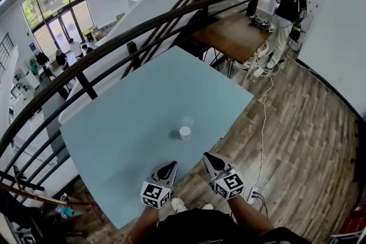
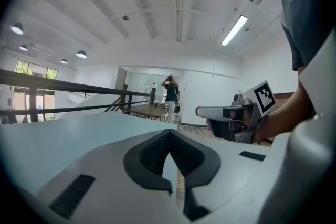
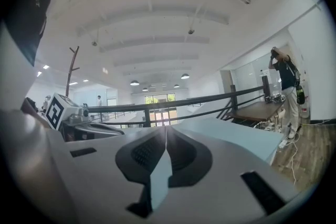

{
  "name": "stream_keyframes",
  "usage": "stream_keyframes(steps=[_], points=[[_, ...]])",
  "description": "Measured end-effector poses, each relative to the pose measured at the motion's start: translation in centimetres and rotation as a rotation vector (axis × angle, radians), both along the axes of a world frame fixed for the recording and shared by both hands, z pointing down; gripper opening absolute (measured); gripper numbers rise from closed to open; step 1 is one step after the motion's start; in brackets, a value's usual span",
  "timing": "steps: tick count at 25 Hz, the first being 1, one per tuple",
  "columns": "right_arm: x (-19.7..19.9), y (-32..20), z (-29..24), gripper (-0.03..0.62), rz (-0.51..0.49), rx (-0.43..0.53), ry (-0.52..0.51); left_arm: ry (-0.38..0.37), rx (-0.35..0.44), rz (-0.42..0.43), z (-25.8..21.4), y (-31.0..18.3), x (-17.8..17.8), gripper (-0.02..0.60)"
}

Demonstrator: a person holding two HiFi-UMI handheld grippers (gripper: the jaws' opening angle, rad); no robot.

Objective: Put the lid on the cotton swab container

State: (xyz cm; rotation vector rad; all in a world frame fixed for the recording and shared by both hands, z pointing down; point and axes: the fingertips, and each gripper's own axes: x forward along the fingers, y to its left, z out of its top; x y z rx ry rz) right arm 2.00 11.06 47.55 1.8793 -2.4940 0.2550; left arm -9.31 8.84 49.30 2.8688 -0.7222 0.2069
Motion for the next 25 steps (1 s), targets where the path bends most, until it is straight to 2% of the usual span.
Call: stream_keyframes(steps=[7, 14, 19, 25], points=[[-1.7, -1.8, 0.3, 0.018, 0.020, -0.018, -0.001, 0.023, -0.003, 0.001, 0.1, -2.0, -1.8, 0.012], [-1.9, -3.6, 0.6, 0.018, -0.009, -0.023, 0.007, 0.036, -0.008, -0.019, 0.2, -3.5, -2.3, 0.011], [-1.1, -5.0, 0.9, 0.018, -0.057, -0.018, 0.009, 0.016, -0.009, -0.033, 0.6, -4.4, -1.4, 0.011], [1.6, -7.8, 1.2, 0.018, -0.113, -0.019, -0.003, 0.000, -0.030, -0.093, 1.0, -6.5, 1.2, 0.012]])
